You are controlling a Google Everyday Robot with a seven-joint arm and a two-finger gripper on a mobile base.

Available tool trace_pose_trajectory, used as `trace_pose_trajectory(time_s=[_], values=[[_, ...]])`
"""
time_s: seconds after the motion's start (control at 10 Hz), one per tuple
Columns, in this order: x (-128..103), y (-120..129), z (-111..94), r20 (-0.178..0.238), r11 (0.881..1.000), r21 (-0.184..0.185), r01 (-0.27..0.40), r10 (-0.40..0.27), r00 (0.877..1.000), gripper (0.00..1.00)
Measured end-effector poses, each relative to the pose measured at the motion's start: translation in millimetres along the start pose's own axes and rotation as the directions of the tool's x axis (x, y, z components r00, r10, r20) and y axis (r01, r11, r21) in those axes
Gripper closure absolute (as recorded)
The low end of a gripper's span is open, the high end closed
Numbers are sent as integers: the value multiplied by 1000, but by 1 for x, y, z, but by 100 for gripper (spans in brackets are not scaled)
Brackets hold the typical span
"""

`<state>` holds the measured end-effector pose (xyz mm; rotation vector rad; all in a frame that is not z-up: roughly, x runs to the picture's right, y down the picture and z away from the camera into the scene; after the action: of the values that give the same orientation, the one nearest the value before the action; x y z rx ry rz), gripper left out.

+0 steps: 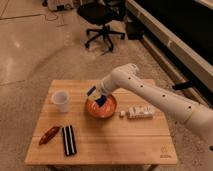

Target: Place the white sponge in the ceramic cup

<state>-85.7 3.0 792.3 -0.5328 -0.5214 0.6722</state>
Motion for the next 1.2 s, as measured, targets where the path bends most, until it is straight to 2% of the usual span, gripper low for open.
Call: trace_pose_trajectory(time_s=[0.3, 0.6, 1.0, 1.2], values=[[-43, 11, 22, 84, 996, -75, 41, -35, 996, 100], [-79, 23, 38, 152, 986, -141, 87, -66, 986, 100], [-117, 49, 62, 208, 964, -206, 169, -126, 970, 100], [-128, 59, 72, 223, 953, -228, 199, -148, 964, 100]])
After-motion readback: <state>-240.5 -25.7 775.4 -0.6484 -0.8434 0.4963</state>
